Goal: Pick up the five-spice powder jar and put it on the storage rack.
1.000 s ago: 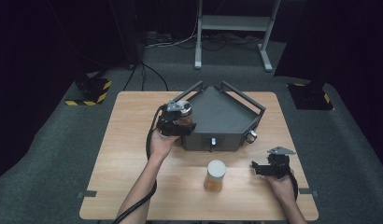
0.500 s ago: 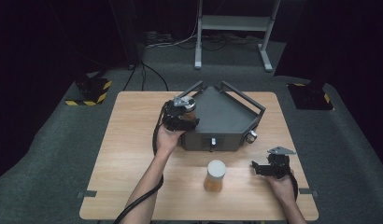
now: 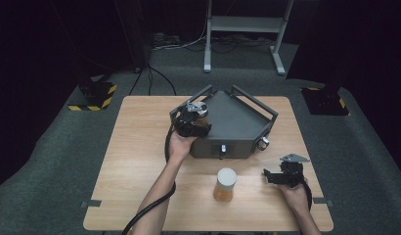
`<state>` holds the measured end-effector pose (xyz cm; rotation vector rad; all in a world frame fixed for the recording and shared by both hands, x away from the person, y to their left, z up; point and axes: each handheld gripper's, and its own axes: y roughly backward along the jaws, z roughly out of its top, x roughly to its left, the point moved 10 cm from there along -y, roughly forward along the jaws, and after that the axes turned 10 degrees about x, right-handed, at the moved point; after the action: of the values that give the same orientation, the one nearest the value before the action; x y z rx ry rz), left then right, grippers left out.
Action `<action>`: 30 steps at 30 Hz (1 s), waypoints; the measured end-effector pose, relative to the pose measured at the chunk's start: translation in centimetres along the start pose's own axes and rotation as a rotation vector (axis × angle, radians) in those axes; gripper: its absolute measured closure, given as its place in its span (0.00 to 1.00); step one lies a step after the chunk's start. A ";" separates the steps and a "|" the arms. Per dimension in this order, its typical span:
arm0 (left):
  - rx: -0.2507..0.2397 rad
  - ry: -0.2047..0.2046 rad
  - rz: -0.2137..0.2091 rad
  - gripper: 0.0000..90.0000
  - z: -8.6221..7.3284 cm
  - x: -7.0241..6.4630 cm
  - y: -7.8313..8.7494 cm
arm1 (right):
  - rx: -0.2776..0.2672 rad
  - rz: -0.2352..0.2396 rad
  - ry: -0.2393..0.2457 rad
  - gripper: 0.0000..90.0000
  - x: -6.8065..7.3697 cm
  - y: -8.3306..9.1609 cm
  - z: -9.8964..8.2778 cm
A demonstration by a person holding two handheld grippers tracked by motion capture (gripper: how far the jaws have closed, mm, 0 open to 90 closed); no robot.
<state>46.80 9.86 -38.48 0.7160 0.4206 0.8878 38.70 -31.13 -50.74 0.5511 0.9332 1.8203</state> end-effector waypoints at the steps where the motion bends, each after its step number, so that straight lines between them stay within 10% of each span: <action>1: 0.002 -0.001 0.001 0.35 0.0 0.0 -0.1 | 0.000 0.000 0.000 0.06 0.0 0.0 0.0; 30: 0.011 -0.006 0.027 0.35 -0.4 0.0 -0.8 | 0.000 0.000 0.001 0.06 0.0 0.0 0.0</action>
<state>46.98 9.66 -39.31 0.7358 0.4121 0.9092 38.70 -31.13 -50.75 0.5497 0.9334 1.8206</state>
